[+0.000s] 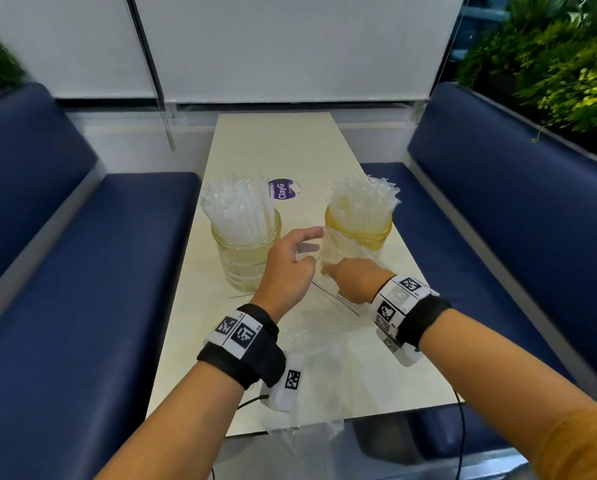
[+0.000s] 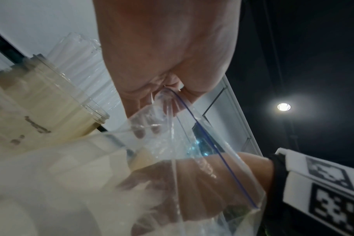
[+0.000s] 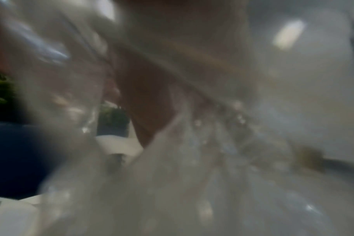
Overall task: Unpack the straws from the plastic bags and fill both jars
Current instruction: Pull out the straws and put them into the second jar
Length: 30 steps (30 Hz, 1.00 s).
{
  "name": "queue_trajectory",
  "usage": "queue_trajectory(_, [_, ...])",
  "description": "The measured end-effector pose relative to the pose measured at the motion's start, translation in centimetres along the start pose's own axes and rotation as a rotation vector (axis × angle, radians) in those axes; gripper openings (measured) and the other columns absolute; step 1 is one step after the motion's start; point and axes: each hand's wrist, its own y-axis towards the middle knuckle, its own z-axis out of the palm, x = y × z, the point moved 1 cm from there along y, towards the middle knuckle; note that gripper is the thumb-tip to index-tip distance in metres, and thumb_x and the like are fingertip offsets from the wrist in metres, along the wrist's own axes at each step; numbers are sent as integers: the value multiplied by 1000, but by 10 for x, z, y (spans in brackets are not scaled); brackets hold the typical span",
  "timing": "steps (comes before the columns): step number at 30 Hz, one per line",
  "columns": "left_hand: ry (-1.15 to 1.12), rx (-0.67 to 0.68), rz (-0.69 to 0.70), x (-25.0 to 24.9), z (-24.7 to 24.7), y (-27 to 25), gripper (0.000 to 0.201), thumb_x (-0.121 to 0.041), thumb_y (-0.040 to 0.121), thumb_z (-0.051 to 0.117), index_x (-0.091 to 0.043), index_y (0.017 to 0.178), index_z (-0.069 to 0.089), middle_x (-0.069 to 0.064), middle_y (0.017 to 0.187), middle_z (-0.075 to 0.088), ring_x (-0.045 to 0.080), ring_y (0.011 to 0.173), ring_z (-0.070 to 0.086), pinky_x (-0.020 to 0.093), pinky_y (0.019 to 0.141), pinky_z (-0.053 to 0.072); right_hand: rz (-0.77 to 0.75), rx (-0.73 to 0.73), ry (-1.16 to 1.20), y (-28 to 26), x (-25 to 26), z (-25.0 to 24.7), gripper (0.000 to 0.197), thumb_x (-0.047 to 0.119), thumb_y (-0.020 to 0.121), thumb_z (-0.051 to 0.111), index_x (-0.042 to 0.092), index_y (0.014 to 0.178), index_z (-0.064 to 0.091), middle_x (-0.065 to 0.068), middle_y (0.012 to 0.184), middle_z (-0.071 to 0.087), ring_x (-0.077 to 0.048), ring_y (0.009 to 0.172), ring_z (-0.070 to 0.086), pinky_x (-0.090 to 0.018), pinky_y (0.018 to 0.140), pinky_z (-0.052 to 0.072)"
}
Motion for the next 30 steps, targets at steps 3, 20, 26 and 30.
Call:
queue_trajectory(3, [6,4,15,2,0,-1,55,10,86,51,-19,130,64,-12,130,64,4,116,61,14,84,50,-7,-16,-102,-6,0,-11,53,12,97,48,20,148,37,-10,125,60,-30,108,62,-34,75,46])
queue_trajectory(20, [226,-92,126,21,23,0,66,-52,58,89,-21,110,64,-9,107,67,11,100,63,29,83,53,-82,-137,-217,-81,25,-119,50,22,86,74,18,134,59,-3,116,66,-23,98,66,-38,90,55])
queue_trajectory(26, [204,-303,103,20,27,9,33,-41,81,76,-10,77,65,0,68,66,18,63,60,37,58,51,-159,-413,38,-93,12,-141,35,56,76,75,29,99,76,7,94,69,-18,84,65,-30,69,51])
queue_trajectory(30, [147,-323,47,18,24,13,38,-51,80,71,-14,73,64,1,64,62,24,61,59,47,58,53,-234,-829,540,-89,1,-143,51,57,97,45,20,88,80,1,86,76,-18,81,68,-40,77,55])
